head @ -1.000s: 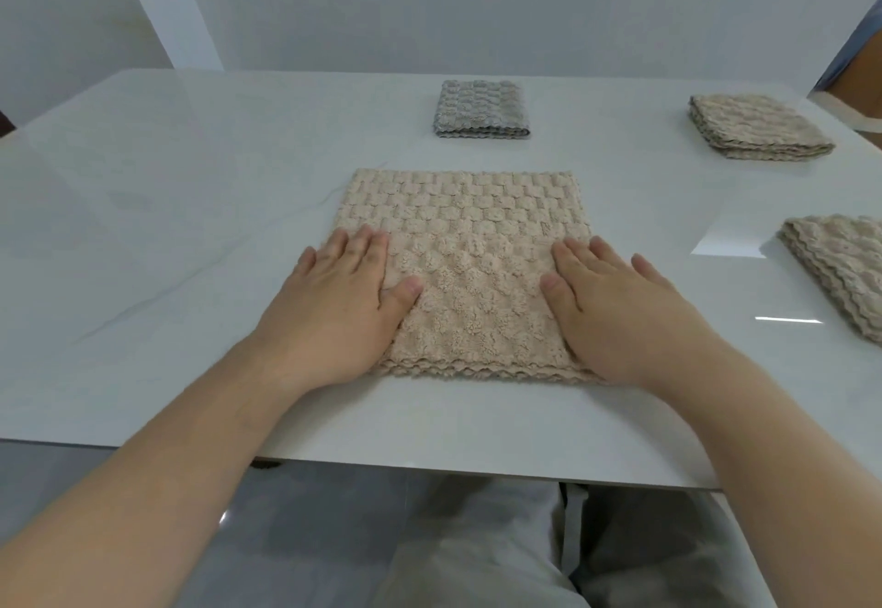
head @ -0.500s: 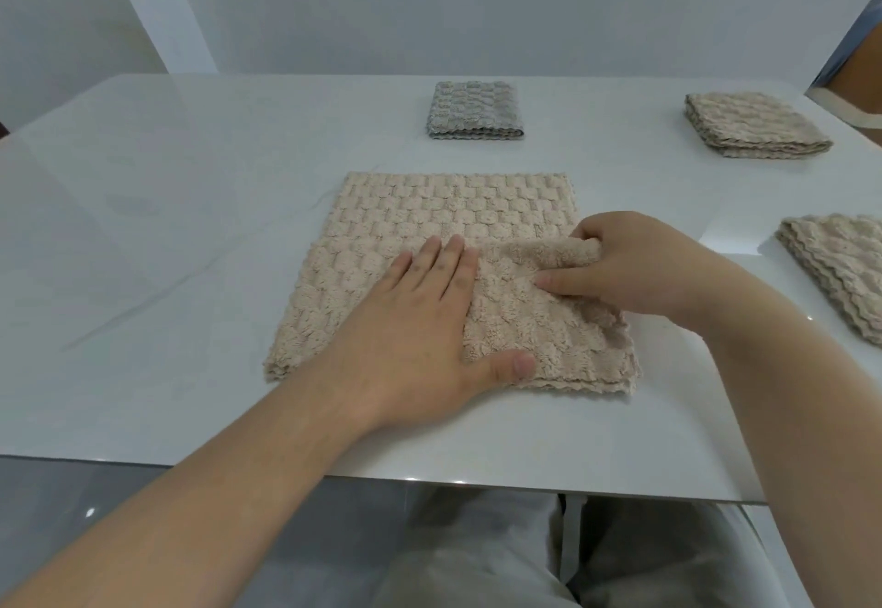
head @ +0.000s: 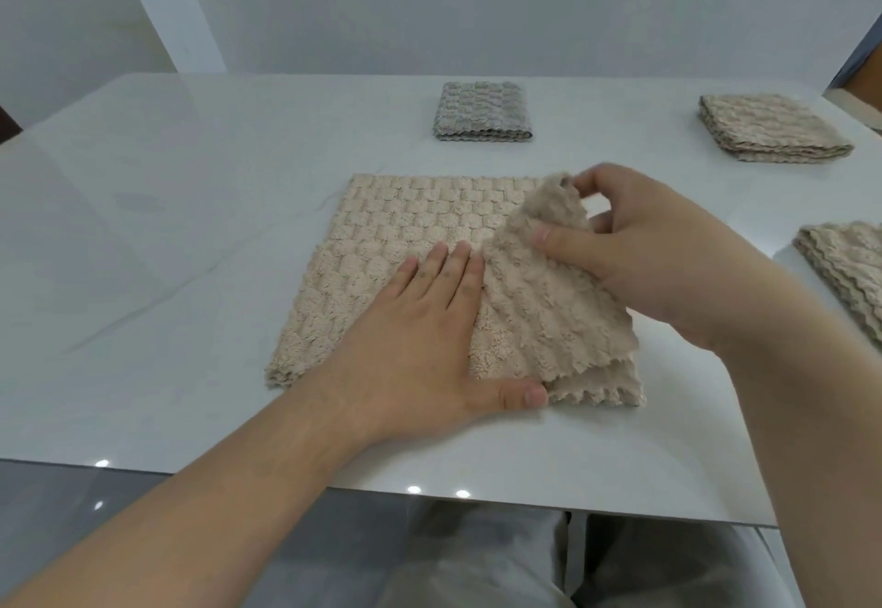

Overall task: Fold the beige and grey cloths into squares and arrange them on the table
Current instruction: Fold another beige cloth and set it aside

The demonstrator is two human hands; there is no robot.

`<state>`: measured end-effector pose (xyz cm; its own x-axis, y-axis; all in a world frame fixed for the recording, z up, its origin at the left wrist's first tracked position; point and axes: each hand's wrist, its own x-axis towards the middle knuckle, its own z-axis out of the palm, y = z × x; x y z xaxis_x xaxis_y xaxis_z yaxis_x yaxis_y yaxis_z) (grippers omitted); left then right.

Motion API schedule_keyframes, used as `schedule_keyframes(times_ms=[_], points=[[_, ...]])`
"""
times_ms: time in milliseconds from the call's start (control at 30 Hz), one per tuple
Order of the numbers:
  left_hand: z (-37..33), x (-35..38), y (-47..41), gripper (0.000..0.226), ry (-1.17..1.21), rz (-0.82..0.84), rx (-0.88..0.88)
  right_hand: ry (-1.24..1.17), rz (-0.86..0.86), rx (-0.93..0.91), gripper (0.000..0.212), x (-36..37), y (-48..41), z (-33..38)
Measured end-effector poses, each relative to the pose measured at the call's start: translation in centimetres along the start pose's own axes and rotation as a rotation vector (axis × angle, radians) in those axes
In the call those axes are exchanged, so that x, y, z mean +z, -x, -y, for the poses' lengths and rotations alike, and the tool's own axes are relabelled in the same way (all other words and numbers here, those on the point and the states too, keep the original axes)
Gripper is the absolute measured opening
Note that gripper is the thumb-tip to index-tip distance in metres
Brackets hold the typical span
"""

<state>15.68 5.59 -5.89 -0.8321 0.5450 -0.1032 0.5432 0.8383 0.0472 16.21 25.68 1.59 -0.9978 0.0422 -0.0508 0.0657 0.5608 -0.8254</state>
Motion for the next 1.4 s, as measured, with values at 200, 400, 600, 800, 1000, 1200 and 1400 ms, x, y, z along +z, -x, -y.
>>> schedule_keyframes(times_ms=[200,400,600,800,1000,1200,1400], points=[[0.1,0.3,-0.2,0.132,0.103,-0.059,0.031,-0.072,-0.015,-0.149,0.042,1.9,-1.0,3.5],[-0.7,-1.0,1.4,0.125,0.380,-0.187,-0.051,-0.106,0.091,-0.170,0.043,4.7,-2.4,5.5],[1.0,-2.2,1.6,0.126,0.462,-0.125,0.100,-0.015,0.086,-0.149,0.039,5.7,-3.2,5.4],[7.2,-5.5,4.9,0.111,0.348,-0.021,-0.095,-0.093,0.103,-0.127,0.040,5.5,-3.4,6.2],[11.4,-4.2,3.1,0.015,0.705,-0.506,-0.503,0.030,0.235,-0.160,0.044,9.2,-4.4,8.1],[11.6,-2.6,1.7,0.006,1.234,-0.496,-0.577,0.177,0.368,-0.138,0.050,12.5,-5.6,8.5],[11.5,-2.4,1.6,0.037,1.336,-0.480,-0.631,0.192,0.351,-0.122,0.054,13.7,-6.2,7.3]])
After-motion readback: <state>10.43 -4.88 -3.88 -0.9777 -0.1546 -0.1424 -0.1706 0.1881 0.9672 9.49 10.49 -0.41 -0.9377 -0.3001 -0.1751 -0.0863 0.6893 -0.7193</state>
